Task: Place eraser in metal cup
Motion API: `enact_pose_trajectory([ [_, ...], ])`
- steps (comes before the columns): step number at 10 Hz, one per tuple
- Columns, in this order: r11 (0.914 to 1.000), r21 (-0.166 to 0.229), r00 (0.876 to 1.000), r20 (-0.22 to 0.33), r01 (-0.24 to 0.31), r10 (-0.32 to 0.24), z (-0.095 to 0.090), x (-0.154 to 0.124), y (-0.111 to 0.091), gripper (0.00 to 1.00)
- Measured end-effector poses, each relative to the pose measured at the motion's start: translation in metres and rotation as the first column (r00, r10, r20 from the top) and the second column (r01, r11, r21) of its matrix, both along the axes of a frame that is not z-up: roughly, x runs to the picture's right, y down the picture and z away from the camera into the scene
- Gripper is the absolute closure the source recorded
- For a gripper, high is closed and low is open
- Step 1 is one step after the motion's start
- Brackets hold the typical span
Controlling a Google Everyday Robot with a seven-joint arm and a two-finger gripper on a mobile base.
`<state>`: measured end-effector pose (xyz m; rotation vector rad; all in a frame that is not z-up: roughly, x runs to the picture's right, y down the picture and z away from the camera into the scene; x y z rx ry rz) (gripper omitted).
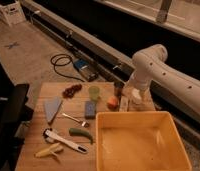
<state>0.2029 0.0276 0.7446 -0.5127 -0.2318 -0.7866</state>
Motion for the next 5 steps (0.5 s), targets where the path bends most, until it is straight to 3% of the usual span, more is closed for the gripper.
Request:
enact_pose_trajectory([
  [1,1.0000,0.000,1.000,-0.003,-0.004,0.004,0.000,0.001,0.001,0.27],
  [3,0.9971,0.062,0.999,0.019,-0.045,0.044,-0.002,0.006,-0.010,0.27],
  [5,0.9920,0.125,0.999,0.044,0.016,-0.022,0.000,-0.001,-0.033,0.27],
])
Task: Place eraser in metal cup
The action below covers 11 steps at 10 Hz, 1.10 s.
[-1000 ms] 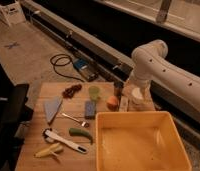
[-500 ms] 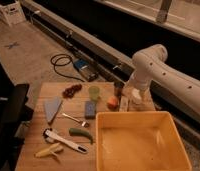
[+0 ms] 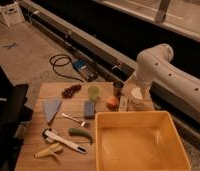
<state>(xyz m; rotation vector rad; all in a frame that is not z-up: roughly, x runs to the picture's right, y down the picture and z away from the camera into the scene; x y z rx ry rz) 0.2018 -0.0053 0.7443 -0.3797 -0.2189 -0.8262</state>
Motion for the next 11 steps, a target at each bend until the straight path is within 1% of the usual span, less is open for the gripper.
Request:
enact_pose_trajectory([
  [1,0.9995,0.013,1.000,0.001,0.028,-0.028,0.004,-0.003,-0.006,0.27],
  [3,0.9981,0.016,0.998,-0.011,0.059,-0.059,0.019,0.002,-0.008,0.27],
  [4,0.9968,0.011,0.997,-0.010,0.079,-0.079,0.028,0.000,-0.004,0.27],
  [6,0.9961,0.011,0.996,-0.007,0.088,-0.088,0.038,-0.001,0.004,0.27],
  [7,0.9961,0.008,0.996,0.007,0.087,-0.087,0.041,-0.005,0.009,0.27],
  [11,0.9954,-0.031,0.994,0.062,0.091,-0.089,0.055,-0.021,0.025,0.27],
])
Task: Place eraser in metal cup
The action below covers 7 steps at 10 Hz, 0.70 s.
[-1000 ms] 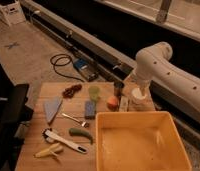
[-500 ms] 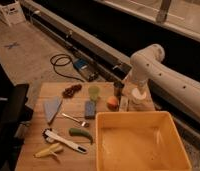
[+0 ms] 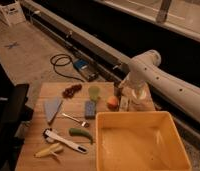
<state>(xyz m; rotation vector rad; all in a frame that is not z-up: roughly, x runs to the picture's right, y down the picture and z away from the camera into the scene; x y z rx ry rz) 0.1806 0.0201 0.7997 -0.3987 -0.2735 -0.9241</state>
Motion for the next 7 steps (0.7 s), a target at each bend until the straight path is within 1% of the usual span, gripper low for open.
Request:
enact_pose_trajectory([
  [3,0.9977,-0.067,1.000,0.030,0.000,0.002,0.016,-0.017,0.021,0.27],
  [4,0.9963,-0.086,1.000,0.031,-0.004,0.006,0.019,-0.017,0.028,0.27],
  [6,0.9927,-0.120,0.999,0.039,-0.013,0.017,0.021,-0.020,0.039,0.27],
  [7,0.9923,-0.123,0.999,0.044,-0.016,0.021,0.021,-0.021,0.041,0.27],
])
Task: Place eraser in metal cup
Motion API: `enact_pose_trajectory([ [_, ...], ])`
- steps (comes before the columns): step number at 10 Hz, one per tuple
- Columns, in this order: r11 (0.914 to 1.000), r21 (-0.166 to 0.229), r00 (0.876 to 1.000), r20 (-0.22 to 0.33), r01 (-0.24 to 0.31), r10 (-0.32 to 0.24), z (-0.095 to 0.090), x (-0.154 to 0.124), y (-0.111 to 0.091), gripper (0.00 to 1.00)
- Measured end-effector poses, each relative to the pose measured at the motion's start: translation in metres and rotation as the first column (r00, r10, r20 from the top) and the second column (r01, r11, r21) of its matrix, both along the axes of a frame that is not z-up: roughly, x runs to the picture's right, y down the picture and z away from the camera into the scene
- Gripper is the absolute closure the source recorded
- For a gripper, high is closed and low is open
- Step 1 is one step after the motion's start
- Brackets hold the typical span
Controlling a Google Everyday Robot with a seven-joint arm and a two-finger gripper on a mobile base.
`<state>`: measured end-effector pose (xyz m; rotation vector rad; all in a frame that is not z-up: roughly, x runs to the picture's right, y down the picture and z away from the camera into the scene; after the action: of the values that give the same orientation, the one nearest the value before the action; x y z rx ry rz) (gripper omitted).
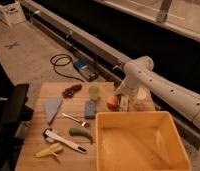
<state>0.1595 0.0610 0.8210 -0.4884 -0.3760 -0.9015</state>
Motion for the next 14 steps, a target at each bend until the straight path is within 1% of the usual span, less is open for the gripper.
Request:
enact_pose_trajectory([
  [5,1.0000,0.000,1.000,-0.005,-0.004,0.004,0.001,0.001,-0.001,0.27],
  [6,0.9998,-0.016,1.000,-0.009,-0.007,0.007,0.005,0.003,0.004,0.27],
  [9,0.9968,-0.070,0.998,-0.046,-0.038,0.035,0.027,0.018,0.029,0.27],
  [12,0.9909,-0.110,0.995,-0.065,-0.077,0.071,0.041,0.034,0.043,0.27],
  [14,0.9894,-0.125,0.996,-0.063,-0.075,0.068,0.048,0.035,0.045,0.27],
])
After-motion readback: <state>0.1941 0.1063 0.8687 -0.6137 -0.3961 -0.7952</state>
